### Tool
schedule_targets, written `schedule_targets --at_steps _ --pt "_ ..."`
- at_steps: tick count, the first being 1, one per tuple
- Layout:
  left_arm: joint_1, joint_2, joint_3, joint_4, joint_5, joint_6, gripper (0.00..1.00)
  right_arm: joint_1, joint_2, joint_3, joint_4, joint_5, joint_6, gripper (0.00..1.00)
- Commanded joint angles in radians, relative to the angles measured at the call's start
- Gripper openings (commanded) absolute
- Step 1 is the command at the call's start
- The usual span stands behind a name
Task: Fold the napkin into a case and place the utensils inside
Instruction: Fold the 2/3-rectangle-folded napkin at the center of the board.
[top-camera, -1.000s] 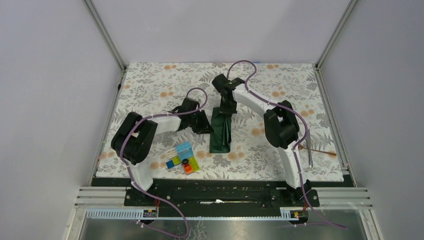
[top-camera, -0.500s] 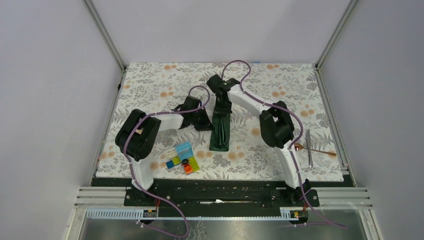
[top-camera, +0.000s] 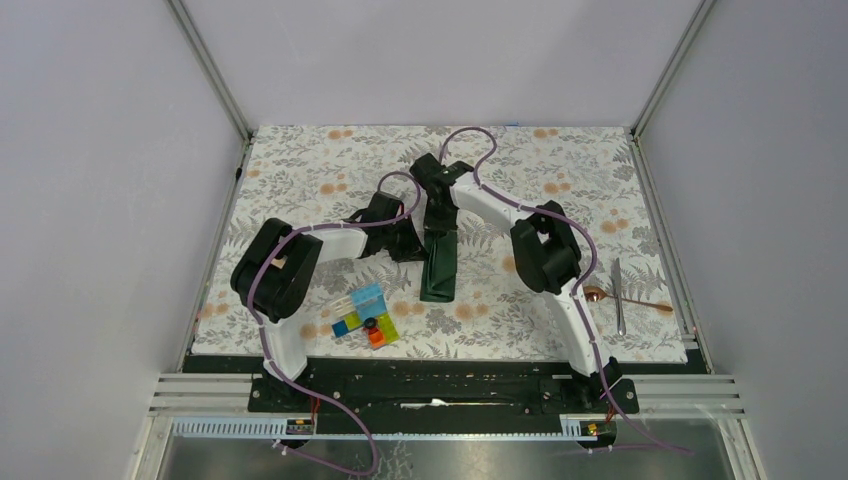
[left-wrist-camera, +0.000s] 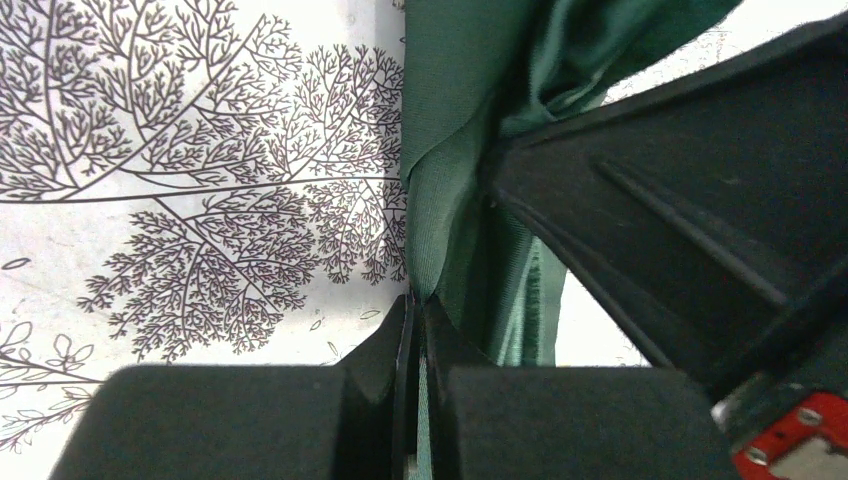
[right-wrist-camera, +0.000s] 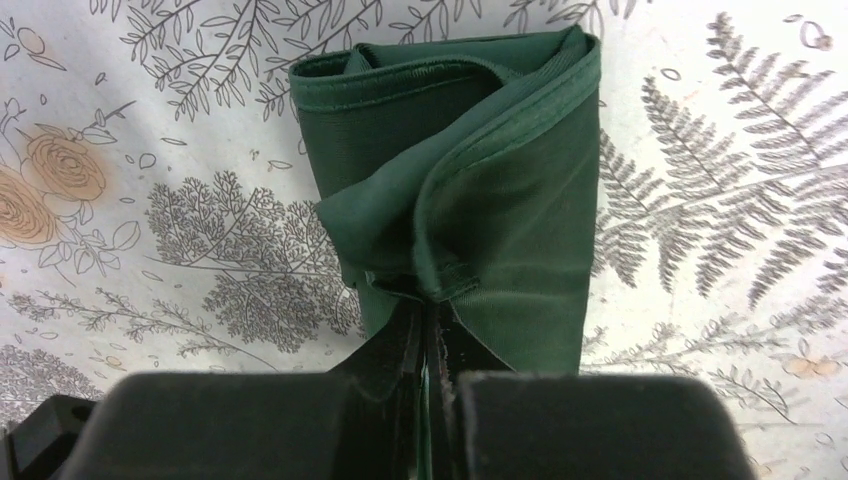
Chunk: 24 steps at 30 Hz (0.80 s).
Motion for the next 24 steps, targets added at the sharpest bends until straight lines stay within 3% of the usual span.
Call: schedule_targets --at_steps 1,8,13,21,24 --pt "-0.008 0.024 -0.015 -0.034 -0.058 0.034 0.03 0.014 -0.036 -0.055 0.084 -0.041 0.024 0.0" --pt "-0.008 0.013 -0.019 -0.037 -0.054 0.039 0.03 0.013 -0.048 -0.125 0.175 -0.078 0.027 0.0" --pt "-0.003 -0.03 -0.04 -0.051 -0.063 0.041 0.09 0.007 -0.066 -0.182 0.232 -0.097 0.01 0.0" --pt "0.057 -0.15 -0.116 -0.066 -0.043 0.008 0.28 -0.026 -0.092 -0.298 0.331 -0.178 0.001 0.0" --pt "0.067 -0.21 -0.152 0.01 0.01 -0.011 0.5 -0.032 -0.095 -0.31 0.346 -0.183 -0.009 0.0"
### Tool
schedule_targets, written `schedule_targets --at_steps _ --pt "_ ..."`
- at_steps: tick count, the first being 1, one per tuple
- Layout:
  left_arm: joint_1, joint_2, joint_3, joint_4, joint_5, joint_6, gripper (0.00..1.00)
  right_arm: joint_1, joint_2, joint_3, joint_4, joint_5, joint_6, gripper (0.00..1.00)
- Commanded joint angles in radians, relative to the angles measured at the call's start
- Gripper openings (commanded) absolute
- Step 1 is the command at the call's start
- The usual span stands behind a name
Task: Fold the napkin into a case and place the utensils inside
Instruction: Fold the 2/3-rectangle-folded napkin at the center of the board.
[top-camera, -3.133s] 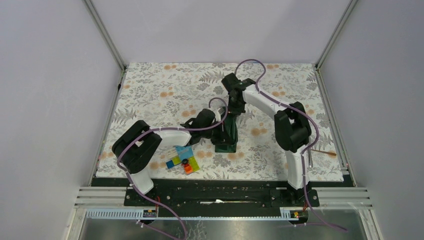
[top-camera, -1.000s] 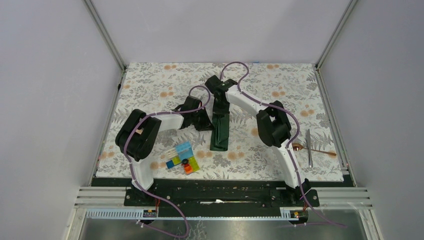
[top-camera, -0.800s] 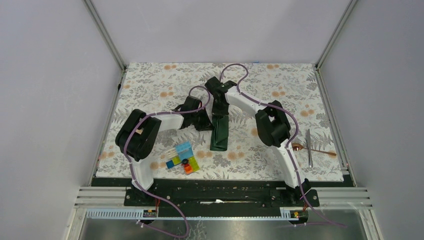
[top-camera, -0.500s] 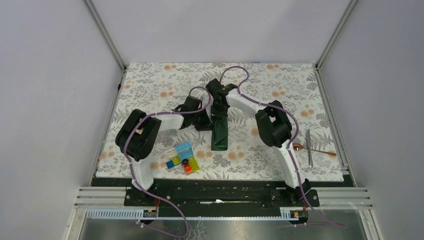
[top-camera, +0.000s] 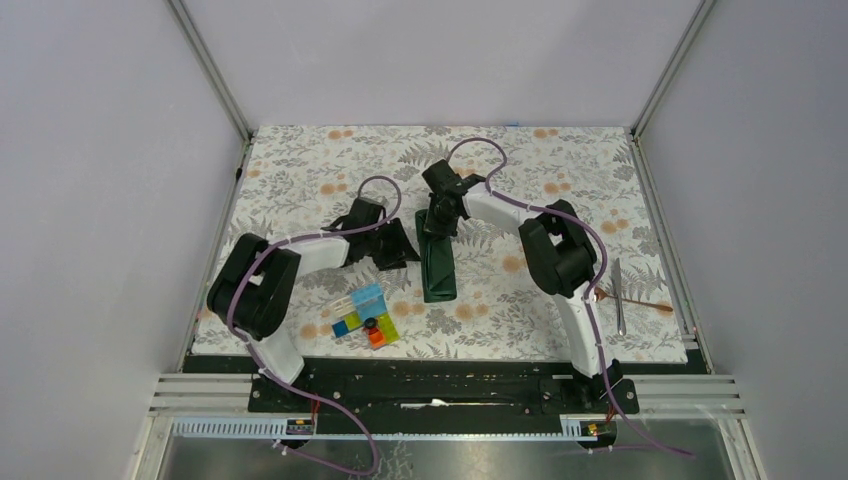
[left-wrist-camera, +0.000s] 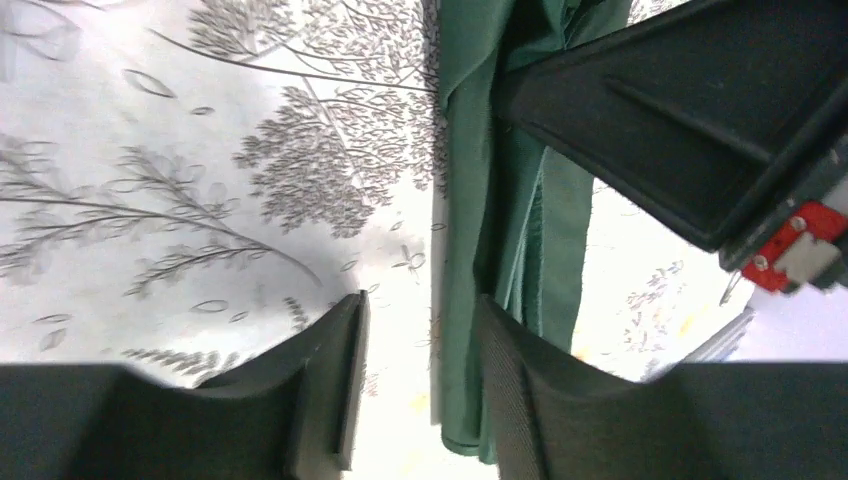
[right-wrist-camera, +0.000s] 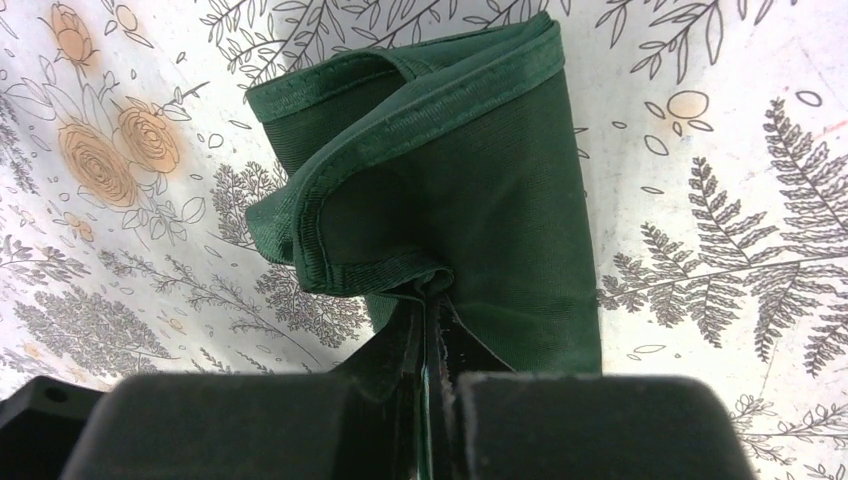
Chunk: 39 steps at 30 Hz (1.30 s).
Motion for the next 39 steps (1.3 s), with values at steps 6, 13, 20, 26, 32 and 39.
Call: schedule_targets --at_steps 6,13,20,26,32,39 --pt "-0.015 -0.05 0.034 0.044 0.017 -0.001 0.62 -0.011 0.002 -0.047 0.028 -0.043 -0.034 0.0" --pt "-0.085 0.08 0.115 -0.014 -0.072 -0.003 0.56 -0.012 -0.01 -0.046 0.041 -0.064 -0.033 0.0" --pt "-0.085 0.092 0.081 -0.025 -0.134 -0.014 0.34 -0.012 -0.034 -0.06 0.054 -0.079 -0.057 0.0" --pt "-0.077 0.061 -0.013 0.034 -0.133 -0.05 0.25 -0.019 -0.069 -0.061 0.068 -0.143 -0.168 0.37" --pt "-0.054 0.065 -0.11 0.164 -0.086 -0.1 0.18 -0.041 -0.193 -0.17 0.246 -0.309 -0.285 0.62" --pt "-0.052 0.061 -0.138 0.198 -0.072 -0.113 0.15 -0.055 -0.219 -0.241 0.448 -0.263 -0.35 0.67"
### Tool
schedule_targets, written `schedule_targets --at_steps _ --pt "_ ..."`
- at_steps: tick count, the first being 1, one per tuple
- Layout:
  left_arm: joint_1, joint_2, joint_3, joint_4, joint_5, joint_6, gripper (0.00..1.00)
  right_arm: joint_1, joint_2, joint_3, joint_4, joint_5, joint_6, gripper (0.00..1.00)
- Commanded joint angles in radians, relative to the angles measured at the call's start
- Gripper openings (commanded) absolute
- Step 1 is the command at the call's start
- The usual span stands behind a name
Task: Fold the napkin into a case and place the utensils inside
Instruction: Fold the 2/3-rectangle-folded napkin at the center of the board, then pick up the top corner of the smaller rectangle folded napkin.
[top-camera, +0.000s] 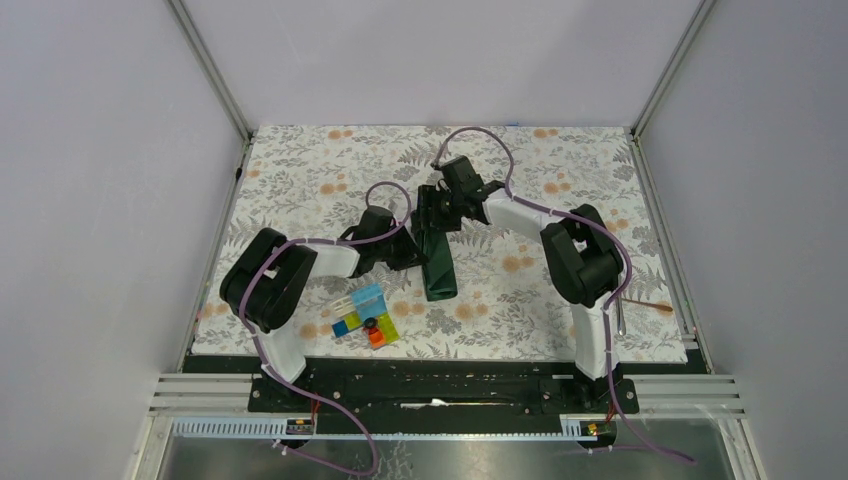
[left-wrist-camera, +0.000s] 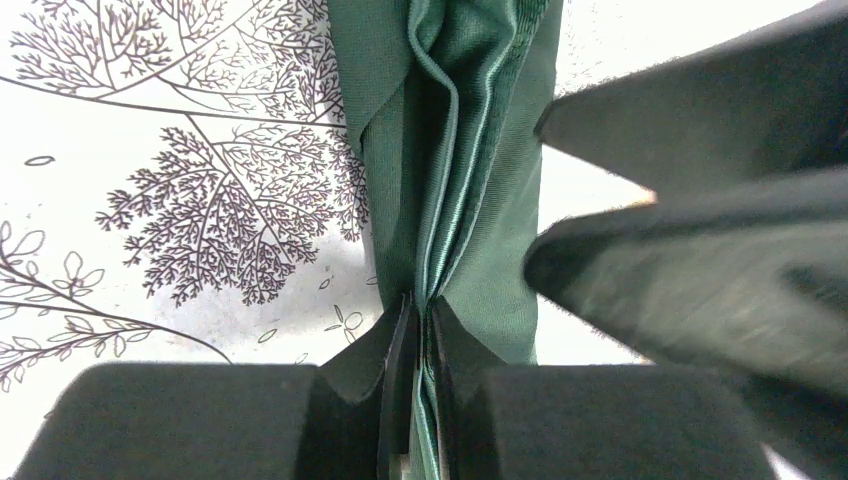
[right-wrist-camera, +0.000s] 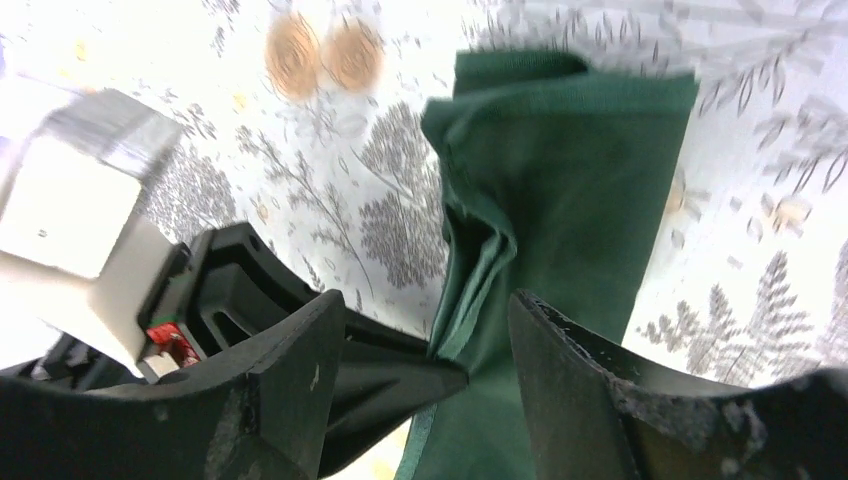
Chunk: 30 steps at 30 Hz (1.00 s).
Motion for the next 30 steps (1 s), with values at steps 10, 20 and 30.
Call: schedule_targets --at_steps 10,20,30 --pt "0.004 0.021 -0.041 -0.092 -0.042 0.017 0.13 -0.012 0.032 0.054 0.19 0.055 -0.171 0.58" --pt "0.004 0.02 -0.029 -0.099 -0.045 0.022 0.12 0.008 0.08 0.107 0.142 0.104 -0.209 0.48" --pt "0.003 0.021 -0.028 -0.102 -0.051 0.027 0.11 0.089 0.103 0.165 0.063 0.333 -0.268 0.49"
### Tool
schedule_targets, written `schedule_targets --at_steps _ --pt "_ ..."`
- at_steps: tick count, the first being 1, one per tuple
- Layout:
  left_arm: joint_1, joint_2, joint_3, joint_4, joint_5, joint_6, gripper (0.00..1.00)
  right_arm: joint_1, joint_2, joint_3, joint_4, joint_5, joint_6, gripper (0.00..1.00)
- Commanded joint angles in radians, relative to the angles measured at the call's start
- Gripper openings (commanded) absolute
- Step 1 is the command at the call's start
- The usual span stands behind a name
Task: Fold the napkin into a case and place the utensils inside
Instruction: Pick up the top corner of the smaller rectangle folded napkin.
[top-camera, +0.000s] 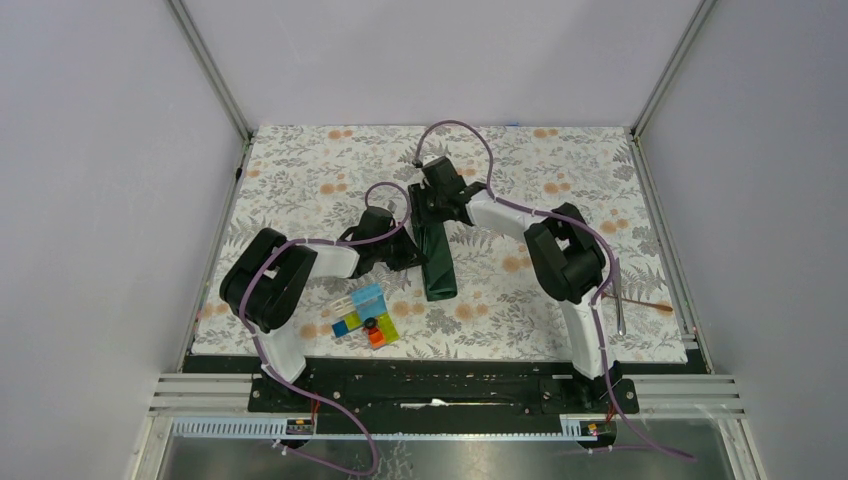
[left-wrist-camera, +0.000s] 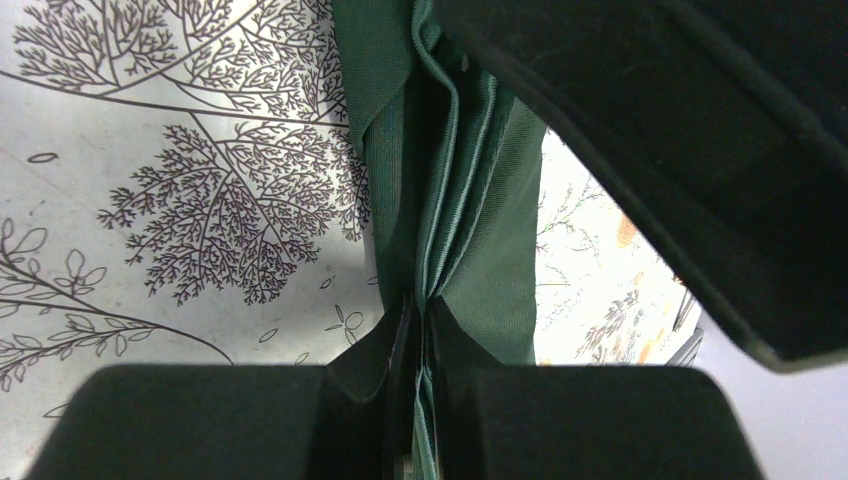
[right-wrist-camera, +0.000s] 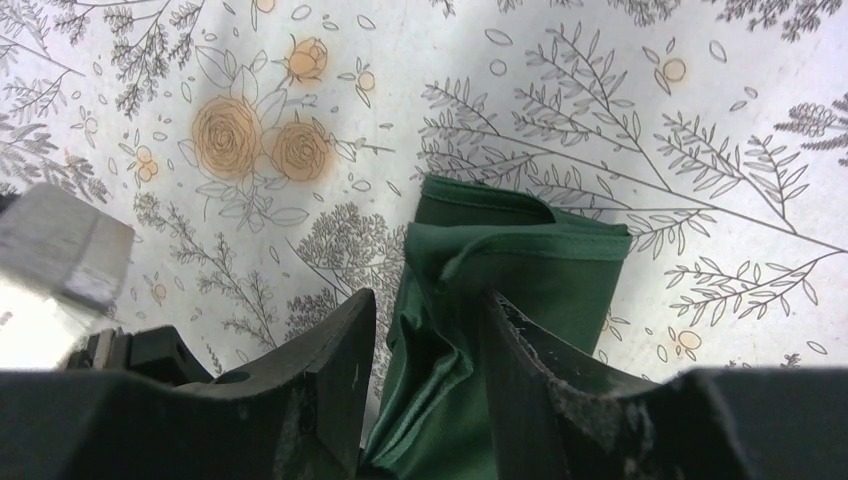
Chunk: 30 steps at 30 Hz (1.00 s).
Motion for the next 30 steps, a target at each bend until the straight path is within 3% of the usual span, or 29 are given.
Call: schedule_targets --at_steps 1,9,16,26,30 --pt "0.001 0.021 -0.018 -0.12 -0.054 0.04 0.11 0.051 0.025 0.087 -0.046 0.15 -0.043 0.49" --pt "0.001 0.028 -0.013 -0.119 -0.055 0.044 0.1 0.105 0.06 0.151 -0.109 0.316 -0.048 0.48" --pt "0.001 0.03 -0.017 -0.116 -0.056 0.041 0.1 0.138 0.074 0.164 -0.118 0.393 -0.053 0.39" --pt "0.0 0.028 -0.024 -0.11 -0.055 0.039 0.09 0.164 0.113 0.211 -0.133 0.446 -0.056 0.41" --pt "0.001 0.024 -0.025 -0.109 -0.056 0.039 0.09 0.169 0.119 0.216 -0.131 0.467 -0.048 0.34"
